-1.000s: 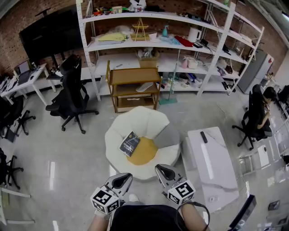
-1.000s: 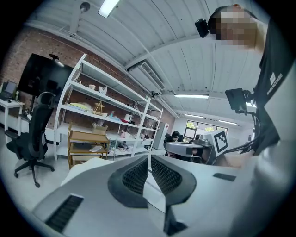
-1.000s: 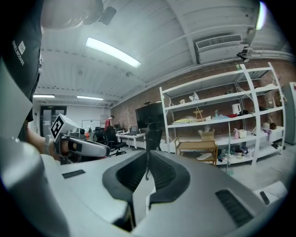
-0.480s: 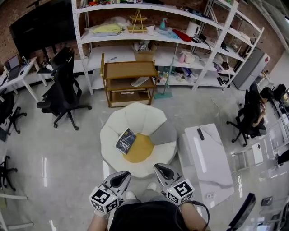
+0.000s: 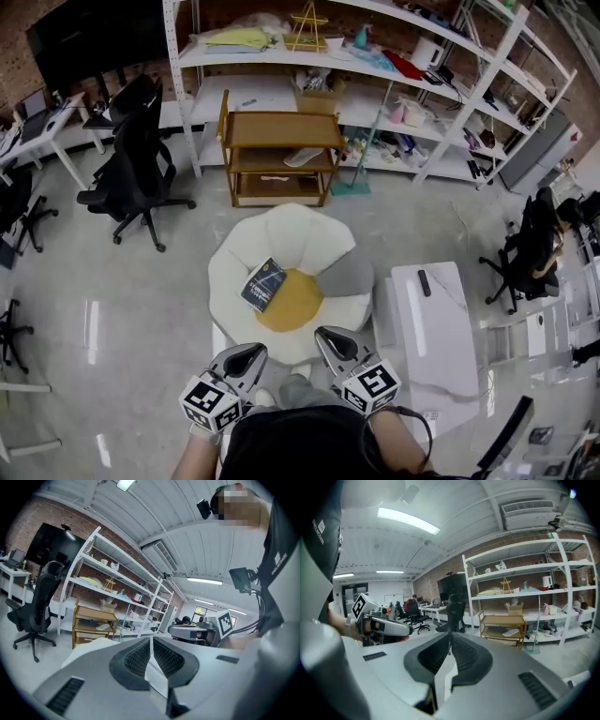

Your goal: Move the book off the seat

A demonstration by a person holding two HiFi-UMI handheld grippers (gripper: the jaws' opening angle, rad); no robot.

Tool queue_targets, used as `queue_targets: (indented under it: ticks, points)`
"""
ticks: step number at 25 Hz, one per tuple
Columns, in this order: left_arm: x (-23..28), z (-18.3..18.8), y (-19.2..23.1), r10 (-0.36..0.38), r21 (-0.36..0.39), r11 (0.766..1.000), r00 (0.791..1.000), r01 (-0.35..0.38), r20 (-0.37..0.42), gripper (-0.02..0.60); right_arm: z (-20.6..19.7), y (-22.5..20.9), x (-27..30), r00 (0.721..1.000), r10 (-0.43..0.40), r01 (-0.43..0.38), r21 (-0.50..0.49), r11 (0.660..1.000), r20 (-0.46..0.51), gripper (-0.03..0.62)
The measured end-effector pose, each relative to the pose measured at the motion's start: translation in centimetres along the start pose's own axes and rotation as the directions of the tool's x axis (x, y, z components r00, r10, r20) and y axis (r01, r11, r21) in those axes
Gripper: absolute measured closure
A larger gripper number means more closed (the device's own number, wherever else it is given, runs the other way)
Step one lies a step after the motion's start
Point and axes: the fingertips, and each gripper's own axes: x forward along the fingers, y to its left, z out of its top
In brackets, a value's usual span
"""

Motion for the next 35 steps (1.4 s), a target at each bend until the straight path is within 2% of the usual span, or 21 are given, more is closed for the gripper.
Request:
queue_targets:
  ticks: [9, 13, 21, 26, 35]
  points:
    - [6.5, 2.4, 2.4, 0.052, 0.02, 0.998, 0.999, -0.052, -0.017, 0.575, 0.6, -6.3, 3.0, 0.999, 0.042, -0.042, 0.026, 0.999, 0.014, 0.58]
    - [8.8, 2.2, 3.1, 0.083, 0.014, 0.997, 0.996, -0.082, -0.045, 0.575, 0.3, -8.6, 3.7, 0.998, 0.065, -0.065, 0.043, 0.997, 0.012, 0.58]
    - [11.3, 1.7, 5.1, 0.155, 0.037, 0.988, 0.984, -0.152, -0.09, 0.574, -0.5, -10.1, 5.5, 0.992, 0.124, -0.123, 0.067, 0.99, -0.01, 0.58]
    - [11.6, 1.2, 7.9, 0.147, 0.024, 0.989, 0.98, -0.145, -0.132, 0.574, -1.0, -10.2, 7.4, 0.994, 0.109, -0.106, 0.094, 0.99, -0.028, 0.582]
    - [14.1, 0.2, 14.5, 0.055, 0.013, 0.998, 0.962, -0.053, -0.266, 0.574, -3.2, -11.4, 11.7, 0.997, 0.008, 0.006, 0.177, 0.984, -0.075, 0.58]
